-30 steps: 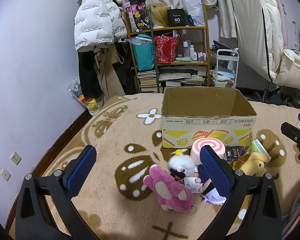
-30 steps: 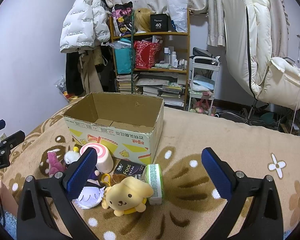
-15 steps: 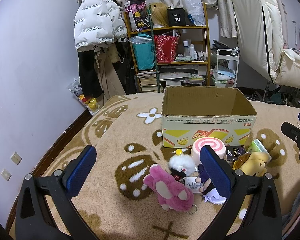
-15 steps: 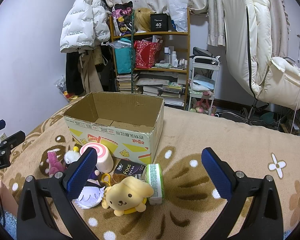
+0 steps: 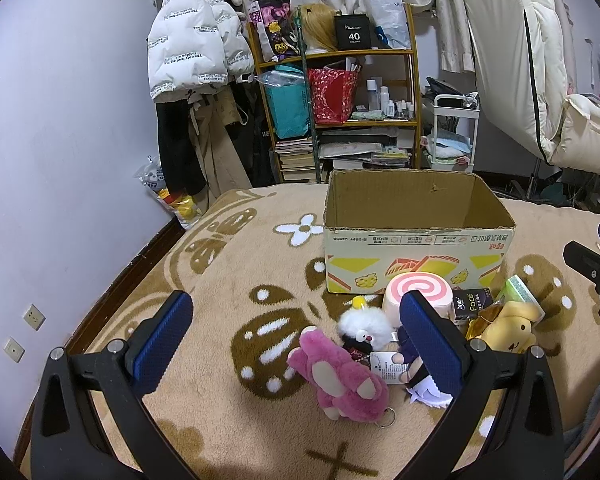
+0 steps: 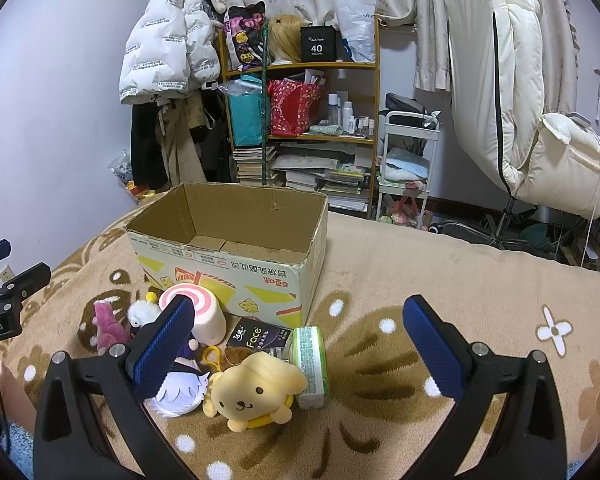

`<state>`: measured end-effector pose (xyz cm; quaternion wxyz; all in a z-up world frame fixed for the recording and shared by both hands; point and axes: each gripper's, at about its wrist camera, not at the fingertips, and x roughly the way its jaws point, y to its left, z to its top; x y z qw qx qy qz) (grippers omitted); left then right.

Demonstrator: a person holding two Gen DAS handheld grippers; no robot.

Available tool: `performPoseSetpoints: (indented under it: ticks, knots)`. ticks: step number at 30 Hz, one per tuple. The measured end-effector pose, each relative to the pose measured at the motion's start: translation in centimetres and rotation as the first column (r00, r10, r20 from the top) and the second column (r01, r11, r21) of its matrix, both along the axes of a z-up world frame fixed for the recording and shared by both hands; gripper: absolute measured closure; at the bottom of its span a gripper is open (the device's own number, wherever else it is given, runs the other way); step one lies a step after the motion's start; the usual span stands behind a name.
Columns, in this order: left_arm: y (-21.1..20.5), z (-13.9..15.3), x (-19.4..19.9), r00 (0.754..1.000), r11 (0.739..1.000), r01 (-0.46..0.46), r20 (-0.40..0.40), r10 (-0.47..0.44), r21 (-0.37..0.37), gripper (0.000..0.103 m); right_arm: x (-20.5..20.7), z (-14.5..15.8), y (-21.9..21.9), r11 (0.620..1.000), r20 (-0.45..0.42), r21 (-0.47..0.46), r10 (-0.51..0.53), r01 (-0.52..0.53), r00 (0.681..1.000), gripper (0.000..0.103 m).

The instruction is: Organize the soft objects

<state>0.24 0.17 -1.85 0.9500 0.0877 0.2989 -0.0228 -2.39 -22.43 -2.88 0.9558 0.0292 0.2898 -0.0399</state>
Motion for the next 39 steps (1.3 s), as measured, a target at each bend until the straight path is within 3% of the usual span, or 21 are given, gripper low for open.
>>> performPoseSetpoints:
  ticks: [9, 21, 26, 39]
  knots:
    - [0.5, -0.4, 0.4, 0.999, 1.0, -0.021, -0.034, 0.021, 0.002, 0.001, 0.2, -0.6, 0.2, 1.0, -0.023, 0.009, -0.001, 0.001, 1.0, 0.0]
    - [0.7, -1.6, 3.7, 0.983, 0.998, -0.048, -0.177, 0.038, -0.051, 0.001, 3.2, -4.0, -2.8, 0.979, -0.152, 0.205, 0.021, 0.011, 0.988, 0.0]
    - [0.8, -2.9, 5.7, 0.966, 0.995, -0.084, -0.251, 0.066, -0.059, 0.001, 4.9, -4.6, -3.0, 0.975, -0.203, 0.222, 0.024, 0.022, 0.979, 0.0]
    - [1.5, -7.5, 9.3, 0.883, 0.991, -0.126, -0.46, 0.091, -0.046, 0.001, 8.4, -7.9, -3.5, 0.976, -0.355, 0.213, 0.037, 0.042, 0.934, 0.0]
